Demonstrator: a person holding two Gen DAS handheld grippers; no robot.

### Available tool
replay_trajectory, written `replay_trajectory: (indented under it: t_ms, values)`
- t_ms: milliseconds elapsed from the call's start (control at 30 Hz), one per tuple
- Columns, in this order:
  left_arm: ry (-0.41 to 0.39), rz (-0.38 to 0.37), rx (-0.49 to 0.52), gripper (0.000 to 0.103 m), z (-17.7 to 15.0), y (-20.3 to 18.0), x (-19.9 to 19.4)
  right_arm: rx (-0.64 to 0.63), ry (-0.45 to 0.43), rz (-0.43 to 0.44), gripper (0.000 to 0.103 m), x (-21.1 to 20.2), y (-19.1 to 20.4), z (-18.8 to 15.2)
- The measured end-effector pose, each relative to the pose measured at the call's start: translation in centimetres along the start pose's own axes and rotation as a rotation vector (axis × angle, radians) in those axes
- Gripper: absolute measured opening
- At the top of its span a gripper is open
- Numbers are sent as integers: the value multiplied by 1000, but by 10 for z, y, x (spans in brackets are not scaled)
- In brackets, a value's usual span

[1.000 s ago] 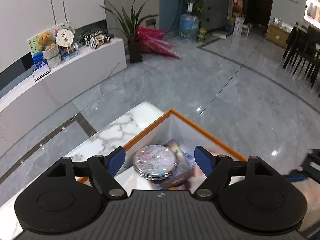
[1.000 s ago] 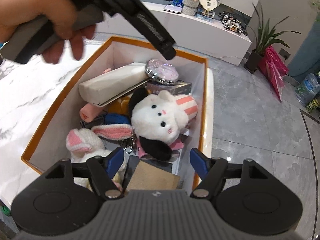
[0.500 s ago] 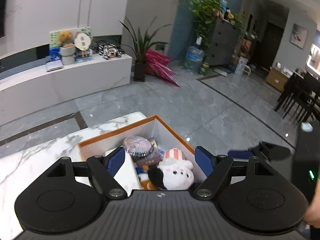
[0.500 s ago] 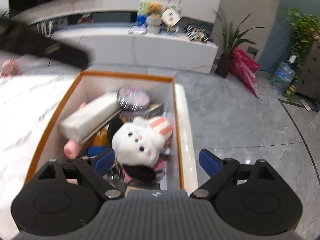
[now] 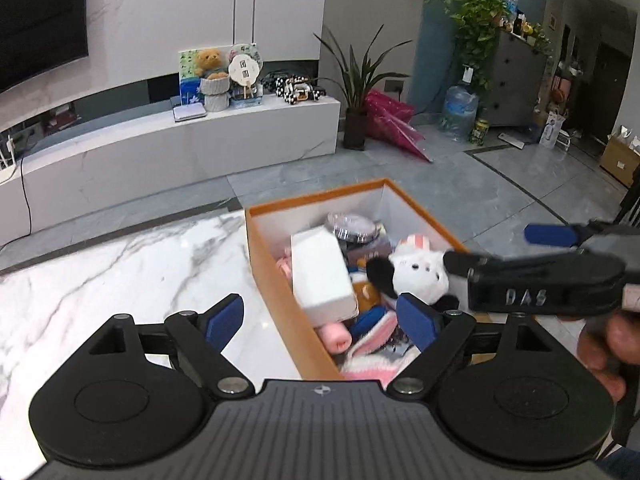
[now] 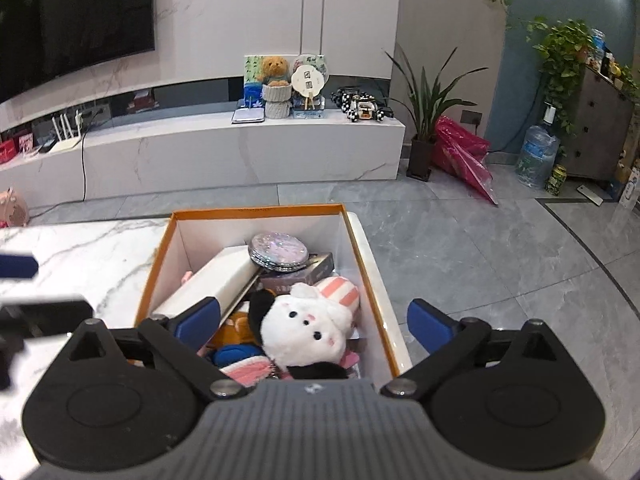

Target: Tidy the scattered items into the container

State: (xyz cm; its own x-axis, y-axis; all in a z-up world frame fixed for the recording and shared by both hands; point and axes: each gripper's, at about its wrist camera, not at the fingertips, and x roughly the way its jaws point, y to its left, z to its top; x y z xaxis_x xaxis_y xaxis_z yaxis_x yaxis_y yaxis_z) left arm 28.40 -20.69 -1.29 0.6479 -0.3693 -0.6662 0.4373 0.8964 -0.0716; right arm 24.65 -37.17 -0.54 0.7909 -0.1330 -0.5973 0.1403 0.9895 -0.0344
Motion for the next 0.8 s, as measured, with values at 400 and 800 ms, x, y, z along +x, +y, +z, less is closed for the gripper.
replay_trajectory:
  t_ms: [400,800]
  values:
    - [61,24,-16,99,-28,-9,1,115,3,-31,102,-30,2,-18]
    - [124,14,2,99,-34,-18,9,100,77,-32,102,-26,11,-18]
